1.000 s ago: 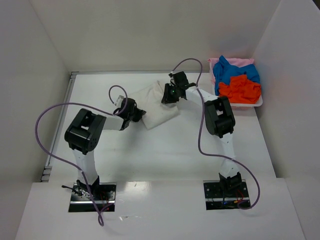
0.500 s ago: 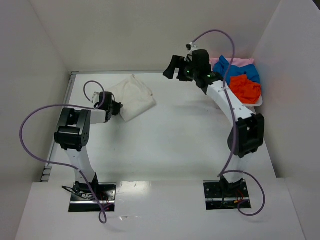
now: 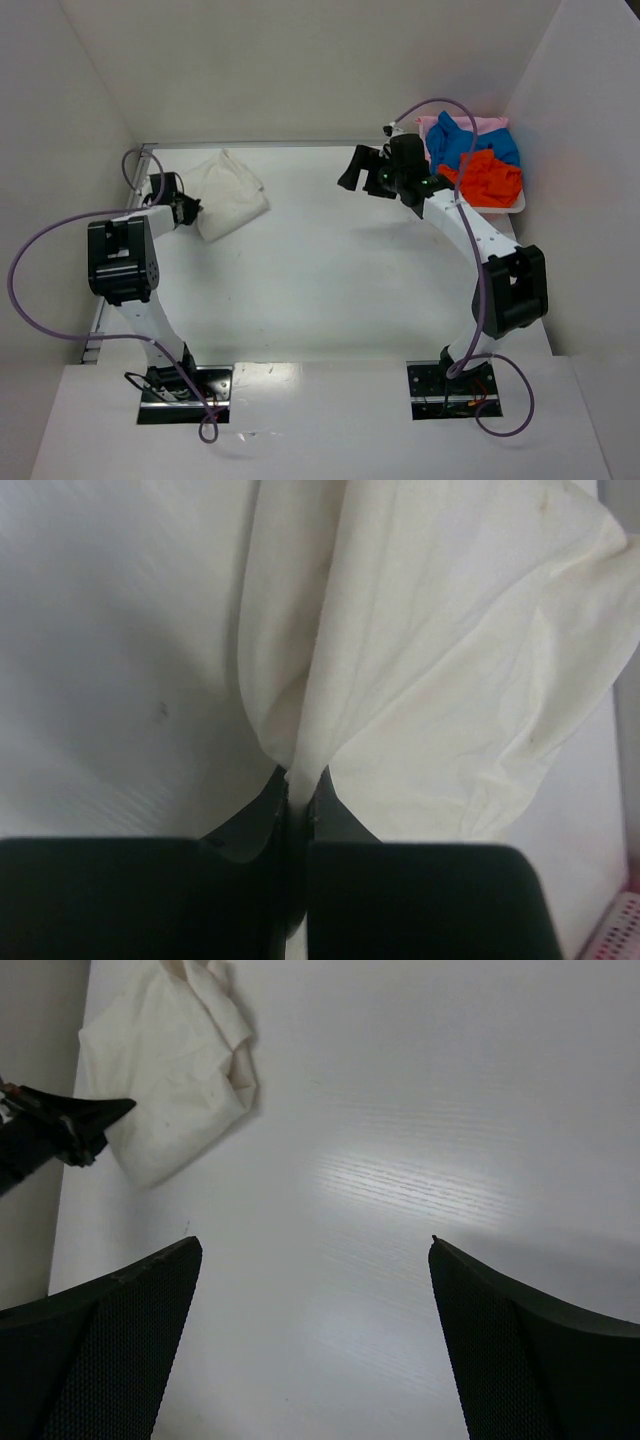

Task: Fold and stack the t-shirts
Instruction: Put the neatly folded tshirt into the corner of the board with the left arm

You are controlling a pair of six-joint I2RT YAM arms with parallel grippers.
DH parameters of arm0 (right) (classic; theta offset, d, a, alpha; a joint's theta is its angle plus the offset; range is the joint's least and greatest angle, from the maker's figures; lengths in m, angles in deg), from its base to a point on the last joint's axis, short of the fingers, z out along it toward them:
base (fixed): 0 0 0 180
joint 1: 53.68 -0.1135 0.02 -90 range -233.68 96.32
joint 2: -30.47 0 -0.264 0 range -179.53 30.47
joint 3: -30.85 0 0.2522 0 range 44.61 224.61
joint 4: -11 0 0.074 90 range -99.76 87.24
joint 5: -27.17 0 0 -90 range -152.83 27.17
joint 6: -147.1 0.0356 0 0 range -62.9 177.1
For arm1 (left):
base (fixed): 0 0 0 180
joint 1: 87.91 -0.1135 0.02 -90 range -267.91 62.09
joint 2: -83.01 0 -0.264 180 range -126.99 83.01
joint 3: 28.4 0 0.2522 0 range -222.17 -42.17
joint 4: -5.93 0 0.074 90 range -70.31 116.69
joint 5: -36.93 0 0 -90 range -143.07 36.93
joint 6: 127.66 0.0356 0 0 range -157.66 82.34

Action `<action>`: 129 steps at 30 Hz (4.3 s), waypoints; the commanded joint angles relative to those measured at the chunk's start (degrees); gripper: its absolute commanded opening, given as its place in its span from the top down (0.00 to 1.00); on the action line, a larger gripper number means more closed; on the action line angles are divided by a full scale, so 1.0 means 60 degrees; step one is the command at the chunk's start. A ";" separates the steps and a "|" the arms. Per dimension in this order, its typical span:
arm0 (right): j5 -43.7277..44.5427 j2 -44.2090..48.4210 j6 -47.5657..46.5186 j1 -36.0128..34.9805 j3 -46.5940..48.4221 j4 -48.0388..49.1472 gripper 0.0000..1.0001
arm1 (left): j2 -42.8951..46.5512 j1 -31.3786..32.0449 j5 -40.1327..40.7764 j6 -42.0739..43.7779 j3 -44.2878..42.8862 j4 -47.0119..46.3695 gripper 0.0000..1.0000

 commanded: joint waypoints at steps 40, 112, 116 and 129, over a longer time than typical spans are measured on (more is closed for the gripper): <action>-0.0328 0.0623 0.0271 0.0146 -0.0386 0.0611 0.00 | -0.2990 -0.1933 0.3311 0.6894 -0.6991 0.4832 0.87; -0.0122 0.2879 0.0622 0.0146 -0.2289 0.0216 0.00 | 0.0334 -0.2358 -0.0832 0.1739 -0.0239 0.0761 0.11; -0.0122 0.2791 0.0623 0.0146 -0.2289 0.0216 0.00 | 0.0568 -0.2358 -0.1855 0.1636 0.0417 0.0103 0.12; -0.0298 0.2689 0.0798 0.0146 -0.2289 0.0304 0.00 | 0.3118 -0.2445 -0.1862 0.2574 0.0744 0.0145 0.07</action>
